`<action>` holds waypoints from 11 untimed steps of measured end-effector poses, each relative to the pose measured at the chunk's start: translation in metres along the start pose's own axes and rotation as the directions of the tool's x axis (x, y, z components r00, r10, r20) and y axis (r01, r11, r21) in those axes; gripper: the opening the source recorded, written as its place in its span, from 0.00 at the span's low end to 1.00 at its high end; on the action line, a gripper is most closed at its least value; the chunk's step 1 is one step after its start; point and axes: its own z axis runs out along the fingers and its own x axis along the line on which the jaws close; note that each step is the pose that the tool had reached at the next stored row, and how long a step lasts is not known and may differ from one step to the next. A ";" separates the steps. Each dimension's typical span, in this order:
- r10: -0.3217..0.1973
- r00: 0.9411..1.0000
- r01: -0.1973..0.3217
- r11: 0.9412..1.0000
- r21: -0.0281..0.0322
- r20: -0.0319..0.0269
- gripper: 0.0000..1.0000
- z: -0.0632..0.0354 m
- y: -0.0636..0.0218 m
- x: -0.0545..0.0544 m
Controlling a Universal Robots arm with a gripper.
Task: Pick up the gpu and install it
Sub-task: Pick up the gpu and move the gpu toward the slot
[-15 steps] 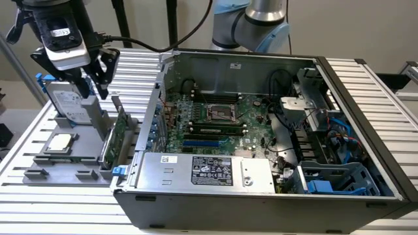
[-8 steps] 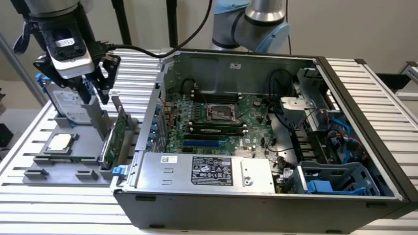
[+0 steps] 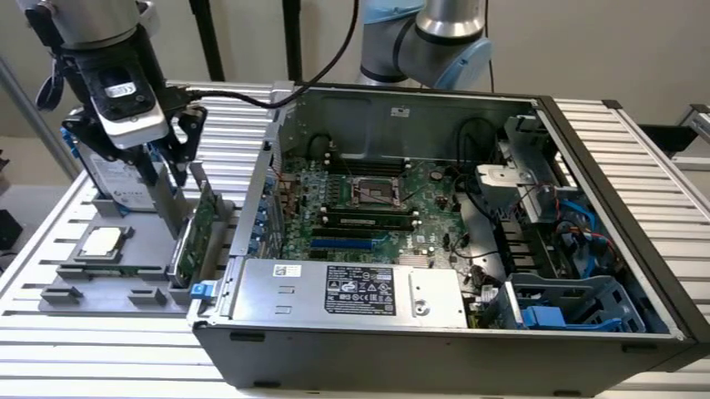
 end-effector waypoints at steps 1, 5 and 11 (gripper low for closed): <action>-0.004 1.000 0.004 1.000 0.000 0.000 0.00 0.0019 -0.0001 0.000; -0.005 1.000 0.005 1.000 0.000 0.000 0.00 0.0090 -0.0003 0.000; -0.005 1.000 0.005 1.000 0.000 0.000 0.00 0.0199 -0.0005 0.001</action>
